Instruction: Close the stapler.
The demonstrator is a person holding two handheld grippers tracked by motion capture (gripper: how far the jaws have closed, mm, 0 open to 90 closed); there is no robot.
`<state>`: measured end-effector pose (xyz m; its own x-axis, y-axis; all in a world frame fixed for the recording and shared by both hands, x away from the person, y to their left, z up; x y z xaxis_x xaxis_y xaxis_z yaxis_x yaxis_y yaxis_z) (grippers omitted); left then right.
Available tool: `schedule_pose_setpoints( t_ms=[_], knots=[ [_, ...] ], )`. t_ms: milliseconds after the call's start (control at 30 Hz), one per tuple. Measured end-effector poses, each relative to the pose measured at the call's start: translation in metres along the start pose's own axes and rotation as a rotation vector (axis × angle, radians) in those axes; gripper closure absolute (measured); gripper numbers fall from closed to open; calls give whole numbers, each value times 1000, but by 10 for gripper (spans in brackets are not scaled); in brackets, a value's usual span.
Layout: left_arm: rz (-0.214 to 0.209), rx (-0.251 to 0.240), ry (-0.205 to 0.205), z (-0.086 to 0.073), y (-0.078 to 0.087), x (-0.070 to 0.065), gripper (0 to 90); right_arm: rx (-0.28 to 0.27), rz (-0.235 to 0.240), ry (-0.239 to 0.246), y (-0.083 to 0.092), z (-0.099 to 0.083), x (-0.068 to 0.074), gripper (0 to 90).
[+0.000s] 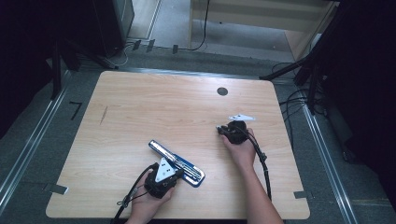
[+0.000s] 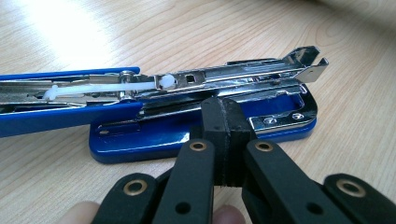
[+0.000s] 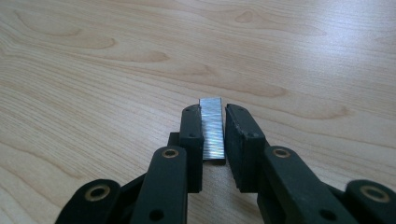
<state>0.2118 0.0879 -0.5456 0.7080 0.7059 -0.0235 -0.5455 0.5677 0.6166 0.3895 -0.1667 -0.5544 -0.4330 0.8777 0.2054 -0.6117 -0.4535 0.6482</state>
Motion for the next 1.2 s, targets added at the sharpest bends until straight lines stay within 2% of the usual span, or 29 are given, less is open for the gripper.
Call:
schedule_pose_setpoints(
  t_ms=[267, 700, 833, 1100, 1200],
  knots=[
    [2, 0, -2, 0, 0, 0, 900, -24, 15, -15, 1, -4, -2, 791],
    [2, 1, -1, 0, 0, 0, 900, -25, -17, 30, 1, -4, 2, 798],
    [2, 1, -1, 0, 0, 0, 900, -22, -24, 30, 1, -3, 3, 799],
    [1, 1, -1, 0, 0, 0, 900, -56, -25, 29, 14, -3, 5, 798],
    [0, 0, -1, 0, 0, 0, 900, -59, -23, 43, 19, -3, 8, 798]
  ],
)
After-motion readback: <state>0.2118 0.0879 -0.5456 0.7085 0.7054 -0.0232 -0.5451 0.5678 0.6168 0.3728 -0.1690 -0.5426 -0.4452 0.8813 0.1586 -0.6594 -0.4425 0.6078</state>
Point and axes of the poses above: each handheld gripper's, and its own axes: y roughly backward along the jaws, z roughly out of its top, x roughly to its left, the point moved 2 cm from there along -y, roughly forward along the jaws, and after that the axes turned 2 degrees about -y, right-handed, at the moved point
